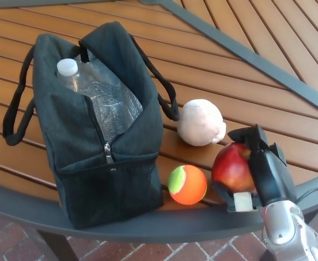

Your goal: Pick up a rubric cube, an apple, a tennis ball, a soft toy, a bottle from the table and put it into the lunch box one by one

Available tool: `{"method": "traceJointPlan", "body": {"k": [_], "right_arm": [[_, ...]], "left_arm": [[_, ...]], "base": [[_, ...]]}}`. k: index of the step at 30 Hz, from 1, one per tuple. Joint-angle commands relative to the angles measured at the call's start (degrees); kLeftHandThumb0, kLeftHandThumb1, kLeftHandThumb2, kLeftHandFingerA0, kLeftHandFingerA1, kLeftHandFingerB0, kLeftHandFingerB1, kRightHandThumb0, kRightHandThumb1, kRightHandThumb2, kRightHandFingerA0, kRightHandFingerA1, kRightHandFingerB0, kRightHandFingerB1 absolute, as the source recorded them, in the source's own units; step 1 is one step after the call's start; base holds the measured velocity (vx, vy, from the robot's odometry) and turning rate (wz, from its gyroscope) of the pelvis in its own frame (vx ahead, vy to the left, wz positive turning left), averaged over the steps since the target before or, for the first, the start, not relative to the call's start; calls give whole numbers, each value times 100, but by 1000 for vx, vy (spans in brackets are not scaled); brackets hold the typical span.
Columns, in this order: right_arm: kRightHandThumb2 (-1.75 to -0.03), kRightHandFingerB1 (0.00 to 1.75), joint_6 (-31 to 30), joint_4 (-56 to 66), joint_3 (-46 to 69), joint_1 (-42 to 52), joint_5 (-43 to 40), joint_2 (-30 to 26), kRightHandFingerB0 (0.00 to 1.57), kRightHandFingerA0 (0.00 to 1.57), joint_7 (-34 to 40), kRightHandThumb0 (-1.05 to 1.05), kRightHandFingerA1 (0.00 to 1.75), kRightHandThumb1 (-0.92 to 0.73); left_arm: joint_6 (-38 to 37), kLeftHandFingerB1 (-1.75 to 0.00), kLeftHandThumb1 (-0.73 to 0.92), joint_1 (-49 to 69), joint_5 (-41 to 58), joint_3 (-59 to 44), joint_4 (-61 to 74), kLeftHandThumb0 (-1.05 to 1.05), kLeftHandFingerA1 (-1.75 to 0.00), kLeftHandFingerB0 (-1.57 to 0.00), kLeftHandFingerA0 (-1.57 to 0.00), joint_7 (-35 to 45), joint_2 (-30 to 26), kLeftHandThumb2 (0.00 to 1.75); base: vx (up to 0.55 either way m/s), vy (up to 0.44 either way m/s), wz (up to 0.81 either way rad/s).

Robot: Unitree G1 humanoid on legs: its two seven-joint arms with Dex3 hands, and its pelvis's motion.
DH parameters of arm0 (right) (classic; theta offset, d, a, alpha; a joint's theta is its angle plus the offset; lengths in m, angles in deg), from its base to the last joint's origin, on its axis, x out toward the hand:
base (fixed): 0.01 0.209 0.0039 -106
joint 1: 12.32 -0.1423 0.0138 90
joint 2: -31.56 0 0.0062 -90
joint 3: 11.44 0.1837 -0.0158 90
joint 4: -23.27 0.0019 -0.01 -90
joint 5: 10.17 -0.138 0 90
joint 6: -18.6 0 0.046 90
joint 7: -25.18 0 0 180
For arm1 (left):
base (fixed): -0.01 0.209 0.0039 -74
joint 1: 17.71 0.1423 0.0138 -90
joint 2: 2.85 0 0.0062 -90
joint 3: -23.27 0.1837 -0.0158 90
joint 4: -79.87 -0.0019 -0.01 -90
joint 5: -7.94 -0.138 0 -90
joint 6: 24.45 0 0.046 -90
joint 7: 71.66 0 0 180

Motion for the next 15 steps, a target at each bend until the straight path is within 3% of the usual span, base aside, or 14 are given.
{"method": "traceJointPlan", "body": {"k": [1,2,10,11,15], "right_arm": [[-138,168,-6,416,2456,163,-4257,1600,81,98,-66,-17,175,-46],[-138,171,-119,530,2591,95,-4497,1721,81,102,-51,-19,175,-51],[-120,173,-804,1110,3072,-306,-5524,2179,72,98,130,-21,175,-62],[-119,174,-908,1181,3108,-353,-5643,2218,70,98,203,-21,175,-62],[-118,175,-1168,1354,3298,-579,-6294,2384,66,97,445,-21,175,-66]], "left_arm": [[-612,-98,52,131,-169,13,-205,3,-114,-98,-106,-200,-202,89],[-649,-101,46,130,-151,5,-217,4,-110,-101,-110,-179,-196,104],[-637,-99,47,61,-122,-11,-285,4,-109,-98,-109,-150,-213,105],[-627,-97,54,58,-112,-17,-291,4,-114,-97,-105,-135,-219,93],[-660,-98,46,89,-168,3,-253,4,-109,-99,-110,-195,-249,103]], "base": [[0,0,0],[0,0,0],[0,0,0],[0,0,0],[0,0,0]]}}
